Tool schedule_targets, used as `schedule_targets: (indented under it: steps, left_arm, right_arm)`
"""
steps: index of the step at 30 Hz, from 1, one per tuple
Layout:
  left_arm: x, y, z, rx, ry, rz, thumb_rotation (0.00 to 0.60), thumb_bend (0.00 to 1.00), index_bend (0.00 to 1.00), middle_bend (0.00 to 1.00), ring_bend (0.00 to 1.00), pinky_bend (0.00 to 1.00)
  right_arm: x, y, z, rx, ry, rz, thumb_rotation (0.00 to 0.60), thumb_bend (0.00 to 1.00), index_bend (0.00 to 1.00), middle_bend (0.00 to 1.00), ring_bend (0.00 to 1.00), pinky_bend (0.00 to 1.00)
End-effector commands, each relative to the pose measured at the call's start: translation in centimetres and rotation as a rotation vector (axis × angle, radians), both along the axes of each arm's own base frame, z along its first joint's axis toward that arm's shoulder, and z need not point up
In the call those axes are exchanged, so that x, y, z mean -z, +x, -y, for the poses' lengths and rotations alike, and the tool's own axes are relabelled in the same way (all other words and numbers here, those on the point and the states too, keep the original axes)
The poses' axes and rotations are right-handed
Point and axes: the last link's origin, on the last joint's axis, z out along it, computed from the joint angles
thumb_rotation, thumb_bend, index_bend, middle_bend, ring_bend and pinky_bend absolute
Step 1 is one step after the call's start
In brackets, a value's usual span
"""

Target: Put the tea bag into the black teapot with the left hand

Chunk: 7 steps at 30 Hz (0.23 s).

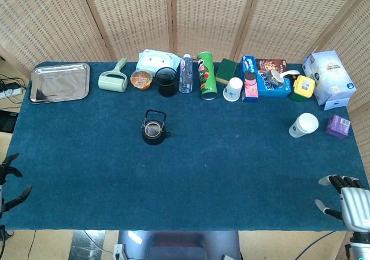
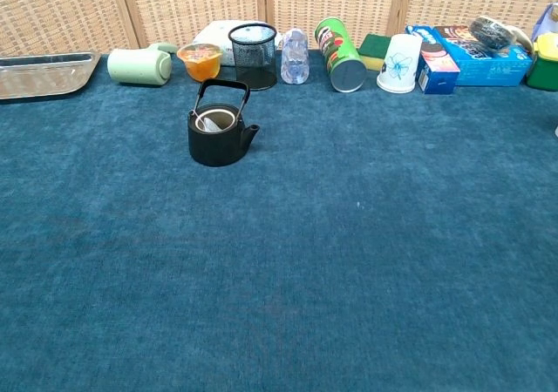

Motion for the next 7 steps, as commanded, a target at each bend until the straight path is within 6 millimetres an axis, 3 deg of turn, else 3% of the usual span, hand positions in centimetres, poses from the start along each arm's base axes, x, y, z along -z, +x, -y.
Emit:
schedule_targets:
  steps: [1,7]
  left_arm:
    - [0.07,0.04,-0.03,-0.001,0.001,-0.001,0.6,0.29,0.16,0.47,0.37,0.44]
    - [0.25,0.07,-0.34,-0.008,-0.004,-0.001,0.6,0.29,0.16,0.47,0.37,0.44]
  right_arm:
    - [0.01,0.0,0.04,-0.001,0.0,0.0,0.6,0.21,0.42,0.44,0.39,0.31]
    - [0.13,-0.09,0.31,0.006,0.003,0.001,0.6,0.21,0.42,0.44,0.39,0.31]
